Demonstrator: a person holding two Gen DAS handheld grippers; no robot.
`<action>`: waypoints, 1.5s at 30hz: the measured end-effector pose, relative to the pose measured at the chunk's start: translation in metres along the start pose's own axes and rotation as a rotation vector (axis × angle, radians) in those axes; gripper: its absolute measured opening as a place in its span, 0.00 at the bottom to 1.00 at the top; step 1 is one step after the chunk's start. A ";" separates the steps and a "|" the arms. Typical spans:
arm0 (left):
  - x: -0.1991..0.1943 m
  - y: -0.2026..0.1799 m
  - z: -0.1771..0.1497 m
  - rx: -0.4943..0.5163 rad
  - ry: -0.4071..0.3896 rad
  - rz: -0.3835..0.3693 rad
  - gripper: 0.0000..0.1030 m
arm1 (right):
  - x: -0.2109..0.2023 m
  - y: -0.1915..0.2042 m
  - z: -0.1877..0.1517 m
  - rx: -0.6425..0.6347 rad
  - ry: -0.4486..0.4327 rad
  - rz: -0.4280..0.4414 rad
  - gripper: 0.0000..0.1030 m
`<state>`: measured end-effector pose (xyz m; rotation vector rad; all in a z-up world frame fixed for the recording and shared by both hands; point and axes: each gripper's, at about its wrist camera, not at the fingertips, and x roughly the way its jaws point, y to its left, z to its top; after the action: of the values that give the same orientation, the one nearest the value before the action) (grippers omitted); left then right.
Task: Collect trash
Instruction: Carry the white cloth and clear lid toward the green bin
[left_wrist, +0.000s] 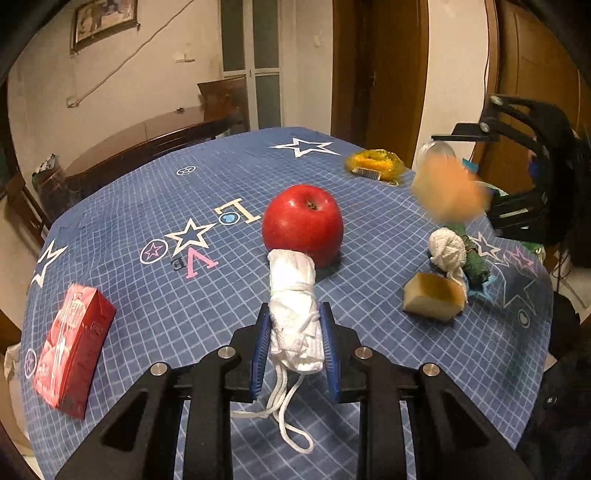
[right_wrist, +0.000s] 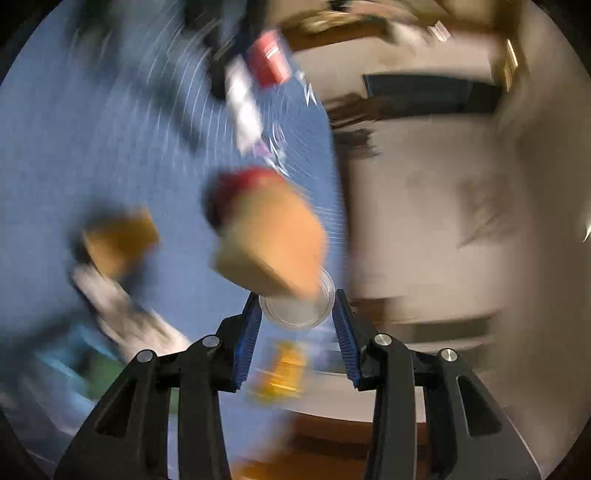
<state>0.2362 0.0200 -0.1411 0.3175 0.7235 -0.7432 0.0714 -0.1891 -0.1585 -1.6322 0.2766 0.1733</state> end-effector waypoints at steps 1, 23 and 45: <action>-0.002 -0.001 -0.001 -0.006 -0.001 0.000 0.27 | 0.004 0.010 0.001 -0.075 0.024 -0.101 0.37; -0.052 -0.093 0.054 -0.030 -0.147 -0.058 0.27 | -0.089 -0.079 -0.171 1.786 -0.061 0.350 0.37; 0.045 -0.318 0.147 0.103 -0.095 -0.012 0.27 | -0.161 -0.015 -0.257 1.740 0.305 -0.005 0.38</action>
<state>0.1041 -0.3004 -0.0719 0.3695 0.5990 -0.8038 -0.0923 -0.4322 -0.0790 0.0848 0.4554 -0.2898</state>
